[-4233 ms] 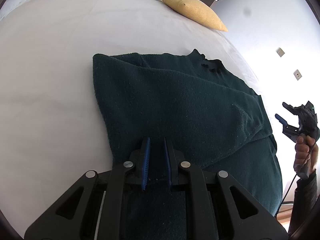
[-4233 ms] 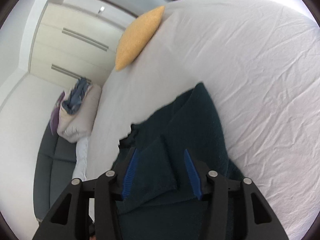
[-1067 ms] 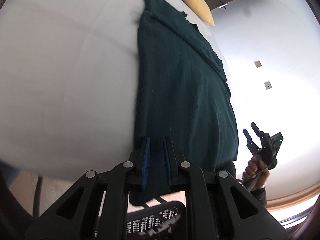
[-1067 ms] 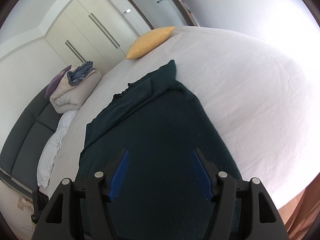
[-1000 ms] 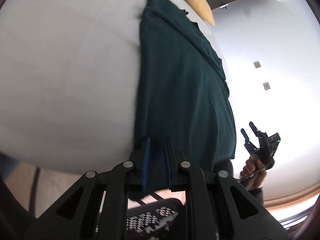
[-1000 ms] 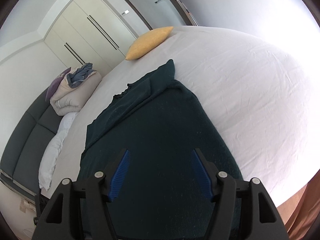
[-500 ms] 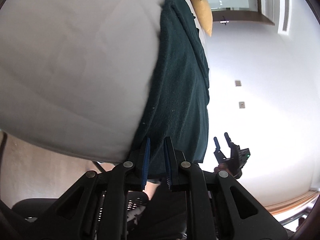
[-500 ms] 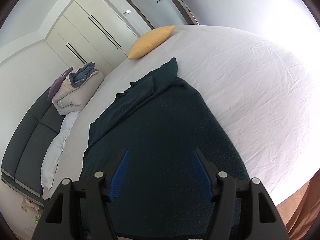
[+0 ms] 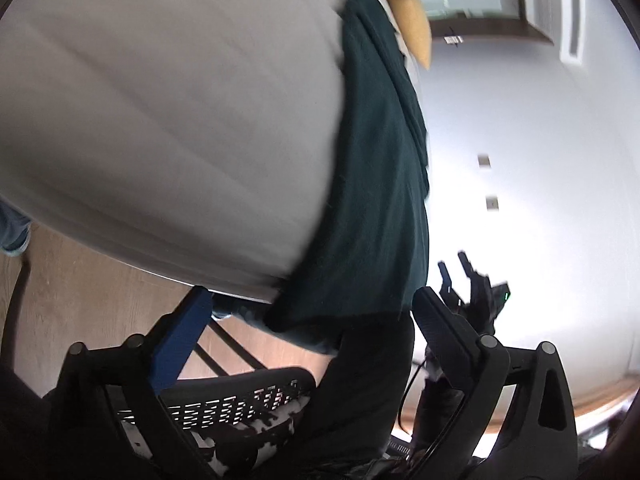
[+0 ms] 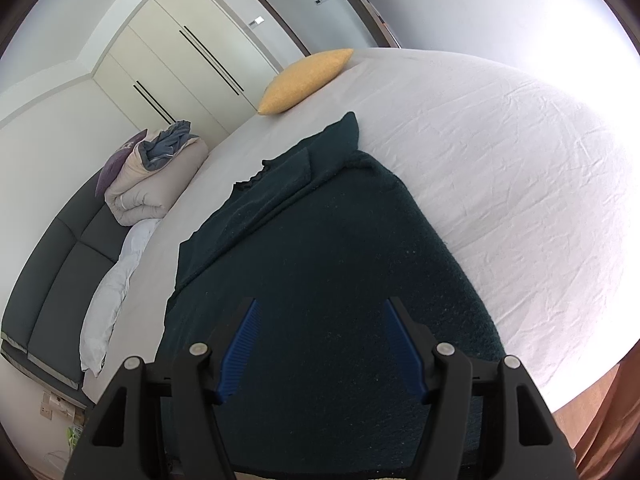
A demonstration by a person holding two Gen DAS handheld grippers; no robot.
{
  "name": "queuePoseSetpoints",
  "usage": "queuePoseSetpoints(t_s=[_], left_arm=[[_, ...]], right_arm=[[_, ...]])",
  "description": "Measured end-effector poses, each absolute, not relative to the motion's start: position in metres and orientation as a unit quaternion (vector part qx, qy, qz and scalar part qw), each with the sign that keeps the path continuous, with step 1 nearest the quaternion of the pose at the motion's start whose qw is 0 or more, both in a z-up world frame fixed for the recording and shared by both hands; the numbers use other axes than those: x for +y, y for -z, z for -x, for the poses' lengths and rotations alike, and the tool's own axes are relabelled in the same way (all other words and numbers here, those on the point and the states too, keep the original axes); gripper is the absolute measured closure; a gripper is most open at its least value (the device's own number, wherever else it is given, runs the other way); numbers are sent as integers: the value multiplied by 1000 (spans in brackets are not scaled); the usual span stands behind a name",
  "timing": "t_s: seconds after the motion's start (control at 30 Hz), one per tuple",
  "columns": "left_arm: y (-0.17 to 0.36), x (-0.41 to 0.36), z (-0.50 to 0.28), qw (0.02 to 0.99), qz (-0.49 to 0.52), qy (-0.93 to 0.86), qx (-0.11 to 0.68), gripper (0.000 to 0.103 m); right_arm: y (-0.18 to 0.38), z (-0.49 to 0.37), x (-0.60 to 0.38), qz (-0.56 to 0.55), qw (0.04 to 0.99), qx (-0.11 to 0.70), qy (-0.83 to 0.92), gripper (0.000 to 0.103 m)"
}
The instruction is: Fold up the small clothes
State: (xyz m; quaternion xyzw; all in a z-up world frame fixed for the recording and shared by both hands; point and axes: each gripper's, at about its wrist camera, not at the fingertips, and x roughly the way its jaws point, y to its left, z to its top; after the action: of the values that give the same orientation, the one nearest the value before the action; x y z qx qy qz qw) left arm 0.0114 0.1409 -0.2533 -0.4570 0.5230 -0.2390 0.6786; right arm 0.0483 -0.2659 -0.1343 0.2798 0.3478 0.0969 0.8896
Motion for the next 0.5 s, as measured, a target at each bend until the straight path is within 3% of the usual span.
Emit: queuePoseSetpoints(t_s=[0.2, 0.27, 0.5], left_arm=[[268, 104, -27, 674, 434, 267, 534, 26], [269, 96, -30, 672, 435, 282, 528, 40], [273, 88, -34, 665, 453, 310, 506, 52]], right_arm=[[134, -46, -268, -283, 891, 344, -92, 37], [134, -46, -268, -283, 890, 344, -92, 37], [138, -48, -268, -281, 890, 349, -90, 37]])
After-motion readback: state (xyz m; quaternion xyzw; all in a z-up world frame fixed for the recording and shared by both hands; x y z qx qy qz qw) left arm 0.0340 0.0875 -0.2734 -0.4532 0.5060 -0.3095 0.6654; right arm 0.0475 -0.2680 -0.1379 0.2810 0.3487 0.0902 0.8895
